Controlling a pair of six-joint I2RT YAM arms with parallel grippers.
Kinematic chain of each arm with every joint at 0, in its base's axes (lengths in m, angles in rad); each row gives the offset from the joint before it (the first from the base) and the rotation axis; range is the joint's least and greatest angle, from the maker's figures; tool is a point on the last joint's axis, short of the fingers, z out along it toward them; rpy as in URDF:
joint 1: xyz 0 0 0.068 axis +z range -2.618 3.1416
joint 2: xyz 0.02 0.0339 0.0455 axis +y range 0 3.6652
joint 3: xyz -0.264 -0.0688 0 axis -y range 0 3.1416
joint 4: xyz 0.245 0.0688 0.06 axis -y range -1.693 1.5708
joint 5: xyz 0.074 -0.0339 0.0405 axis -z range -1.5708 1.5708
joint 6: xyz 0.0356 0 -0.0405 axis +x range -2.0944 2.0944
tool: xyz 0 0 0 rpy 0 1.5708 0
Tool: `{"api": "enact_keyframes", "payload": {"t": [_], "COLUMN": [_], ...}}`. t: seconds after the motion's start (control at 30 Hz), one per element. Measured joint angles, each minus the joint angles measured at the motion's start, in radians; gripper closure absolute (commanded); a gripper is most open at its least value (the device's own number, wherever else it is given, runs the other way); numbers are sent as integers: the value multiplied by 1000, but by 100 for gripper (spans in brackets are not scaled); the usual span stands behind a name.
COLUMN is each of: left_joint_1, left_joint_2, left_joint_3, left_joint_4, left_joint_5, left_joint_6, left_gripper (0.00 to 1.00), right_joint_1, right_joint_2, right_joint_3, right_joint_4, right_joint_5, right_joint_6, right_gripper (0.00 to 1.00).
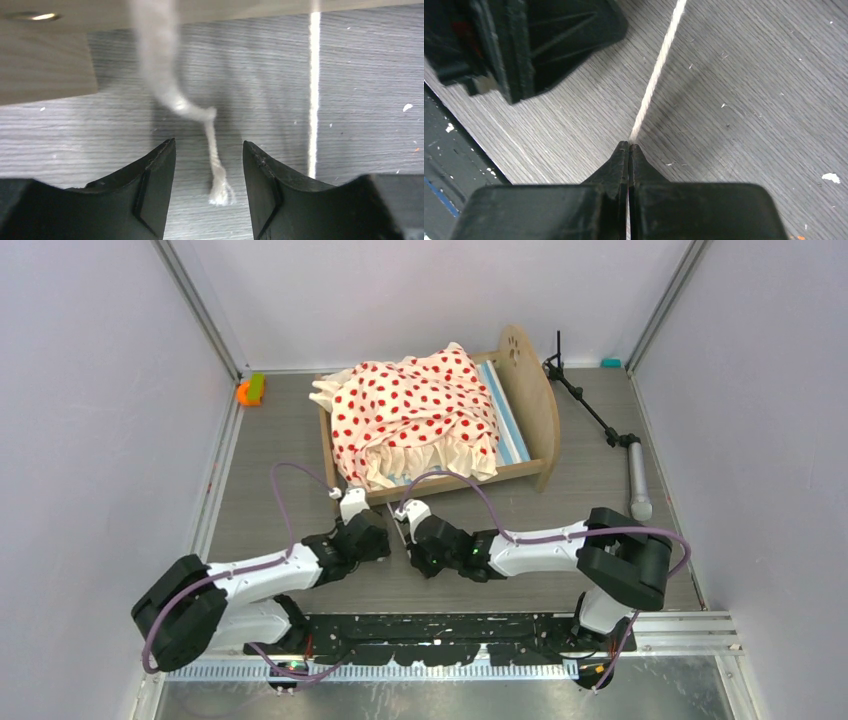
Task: Set up the pet bed
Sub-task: Tie the ropes to the bed frame.
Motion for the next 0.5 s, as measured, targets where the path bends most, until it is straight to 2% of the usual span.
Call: {"api": "enact_keyframes", "payload": {"t": [0.13,0.27,0.5], "left_joint_1": [-27,-78,-160], "left_joint_2": [71,154,260], "left_joint_3": [32,95,180], "left_joint_4": [39,10,-107], "left_joint_5": [-22,-79,-215], "left_joint_6": [-13,-25,-101], "left_gripper": [62,68,96], "right_joint_1": [3,4,-2], "right_joint_2": [-4,-7,-30], "right_joint_3": [-3,-5,-25], "right_joint_4": [6,10,16], "right_joint_5": [0,0,7], "right_joint_6": [24,35,67], "right_gripper": [100,99,100]}}
